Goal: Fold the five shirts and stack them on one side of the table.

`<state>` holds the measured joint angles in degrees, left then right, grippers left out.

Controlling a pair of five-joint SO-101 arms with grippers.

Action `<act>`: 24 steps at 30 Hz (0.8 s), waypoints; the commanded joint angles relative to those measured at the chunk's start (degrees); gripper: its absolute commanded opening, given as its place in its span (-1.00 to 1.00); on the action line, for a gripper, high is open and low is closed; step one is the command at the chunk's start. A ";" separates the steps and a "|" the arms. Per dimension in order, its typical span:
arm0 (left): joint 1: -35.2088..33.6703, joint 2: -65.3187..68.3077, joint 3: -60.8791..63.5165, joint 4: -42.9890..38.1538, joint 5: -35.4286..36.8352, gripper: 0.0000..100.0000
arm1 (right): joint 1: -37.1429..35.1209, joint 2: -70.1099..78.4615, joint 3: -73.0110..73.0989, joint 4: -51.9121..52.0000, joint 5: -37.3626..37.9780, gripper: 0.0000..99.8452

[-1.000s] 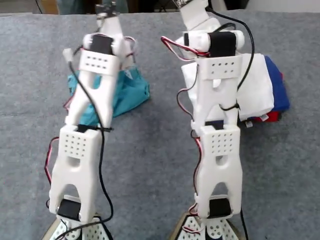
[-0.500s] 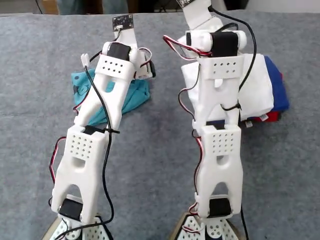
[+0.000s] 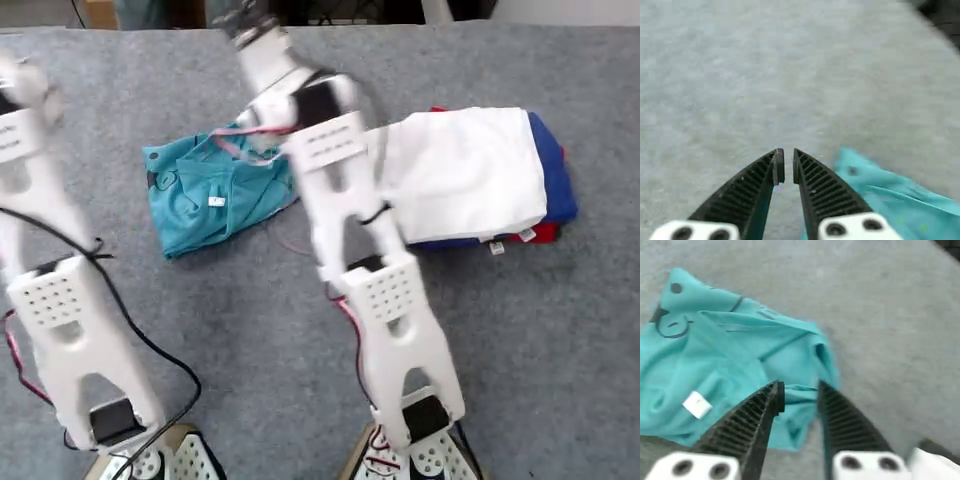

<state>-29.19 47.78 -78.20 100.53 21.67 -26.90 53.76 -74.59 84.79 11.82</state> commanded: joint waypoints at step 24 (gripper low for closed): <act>-8.04 28.40 -17.36 -3.69 -0.70 -0.89 | 5.98 12.00 -3.21 10.64 4.31 -0.96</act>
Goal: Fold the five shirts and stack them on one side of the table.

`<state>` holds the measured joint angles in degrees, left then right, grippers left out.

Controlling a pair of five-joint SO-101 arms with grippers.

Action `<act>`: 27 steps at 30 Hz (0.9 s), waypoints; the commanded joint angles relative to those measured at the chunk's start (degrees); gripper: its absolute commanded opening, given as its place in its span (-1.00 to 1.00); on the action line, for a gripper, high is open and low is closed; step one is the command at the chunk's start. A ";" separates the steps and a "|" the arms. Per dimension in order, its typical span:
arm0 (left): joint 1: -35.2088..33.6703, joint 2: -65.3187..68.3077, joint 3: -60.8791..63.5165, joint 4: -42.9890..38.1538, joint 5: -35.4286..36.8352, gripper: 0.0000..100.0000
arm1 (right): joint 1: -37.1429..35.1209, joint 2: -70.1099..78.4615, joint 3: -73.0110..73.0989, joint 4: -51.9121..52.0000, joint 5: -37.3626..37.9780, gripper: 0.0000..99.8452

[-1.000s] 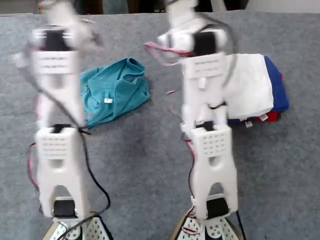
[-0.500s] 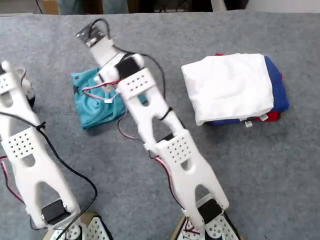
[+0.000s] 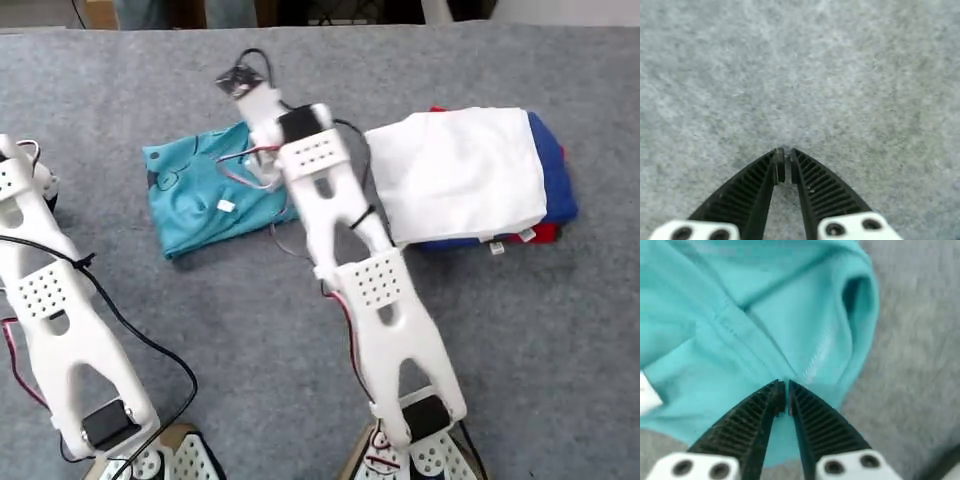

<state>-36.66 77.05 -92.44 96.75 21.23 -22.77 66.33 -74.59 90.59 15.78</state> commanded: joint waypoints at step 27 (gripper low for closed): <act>0.40 -0.53 -3.12 -1.41 -2.11 -0.89 | -9.41 6.55 -10.68 -5.63 5.89 -0.61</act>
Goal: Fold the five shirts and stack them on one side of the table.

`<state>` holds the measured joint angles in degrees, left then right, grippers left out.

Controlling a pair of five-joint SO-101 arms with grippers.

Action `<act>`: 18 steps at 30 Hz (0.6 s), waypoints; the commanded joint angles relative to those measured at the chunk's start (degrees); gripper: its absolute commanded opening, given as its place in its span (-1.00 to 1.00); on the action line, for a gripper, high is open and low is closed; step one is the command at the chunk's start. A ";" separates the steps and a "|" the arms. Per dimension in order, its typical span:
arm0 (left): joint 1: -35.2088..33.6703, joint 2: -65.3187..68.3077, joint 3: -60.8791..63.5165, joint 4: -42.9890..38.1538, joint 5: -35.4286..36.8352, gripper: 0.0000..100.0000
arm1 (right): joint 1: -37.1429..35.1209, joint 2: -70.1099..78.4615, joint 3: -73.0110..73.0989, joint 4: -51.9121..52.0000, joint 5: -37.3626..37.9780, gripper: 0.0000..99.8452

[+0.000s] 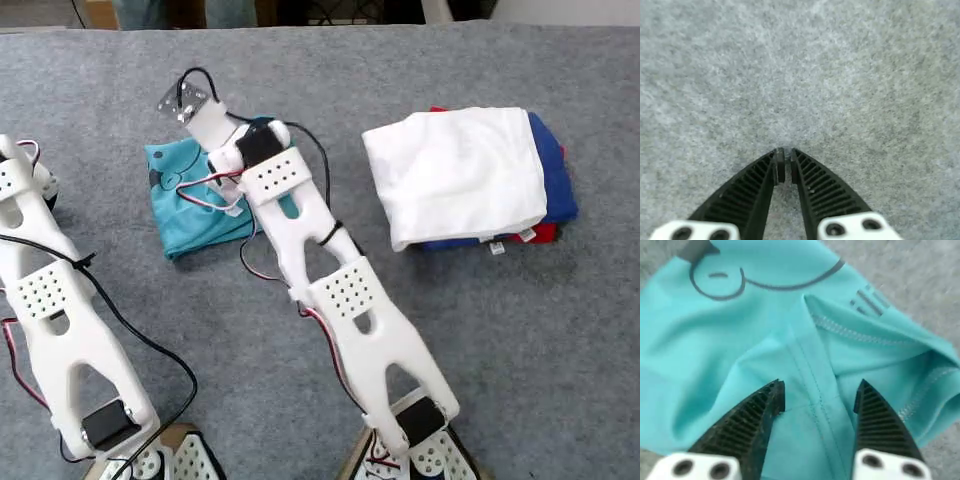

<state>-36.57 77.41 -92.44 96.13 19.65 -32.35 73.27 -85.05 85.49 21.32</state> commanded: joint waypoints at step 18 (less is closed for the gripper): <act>0.31 -0.79 -3.12 -0.79 -0.53 -0.89 | 8.09 -8.31 -0.31 13.36 0.44 -0.97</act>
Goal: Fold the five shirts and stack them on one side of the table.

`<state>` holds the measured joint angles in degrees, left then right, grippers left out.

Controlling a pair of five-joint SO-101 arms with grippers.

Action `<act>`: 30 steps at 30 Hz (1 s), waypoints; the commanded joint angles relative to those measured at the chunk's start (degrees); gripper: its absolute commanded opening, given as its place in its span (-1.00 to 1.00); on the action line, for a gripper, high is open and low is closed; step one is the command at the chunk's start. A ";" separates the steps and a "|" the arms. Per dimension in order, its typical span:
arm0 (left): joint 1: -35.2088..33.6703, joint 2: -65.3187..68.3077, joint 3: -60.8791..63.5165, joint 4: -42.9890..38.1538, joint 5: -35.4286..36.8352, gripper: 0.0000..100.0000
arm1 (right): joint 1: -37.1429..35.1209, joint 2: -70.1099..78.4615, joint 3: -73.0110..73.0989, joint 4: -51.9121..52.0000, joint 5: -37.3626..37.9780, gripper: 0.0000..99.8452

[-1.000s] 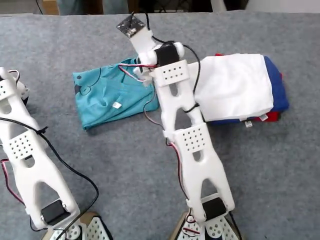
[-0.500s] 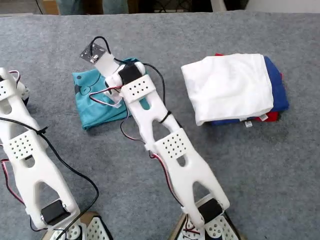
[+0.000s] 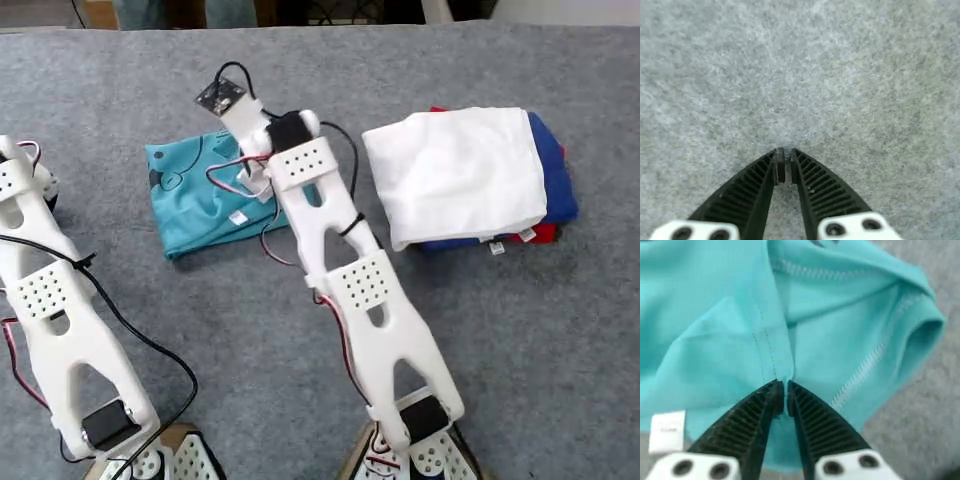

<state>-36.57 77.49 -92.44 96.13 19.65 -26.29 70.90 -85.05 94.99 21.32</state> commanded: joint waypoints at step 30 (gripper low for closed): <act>4.88 -4.48 -3.21 1.49 -1.41 -0.89 | 14.68 -31.60 34.77 5.01 -0.53 -0.37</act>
<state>-35.43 77.49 -92.44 96.13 19.56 -12.57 43.91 -47.16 100.18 20.44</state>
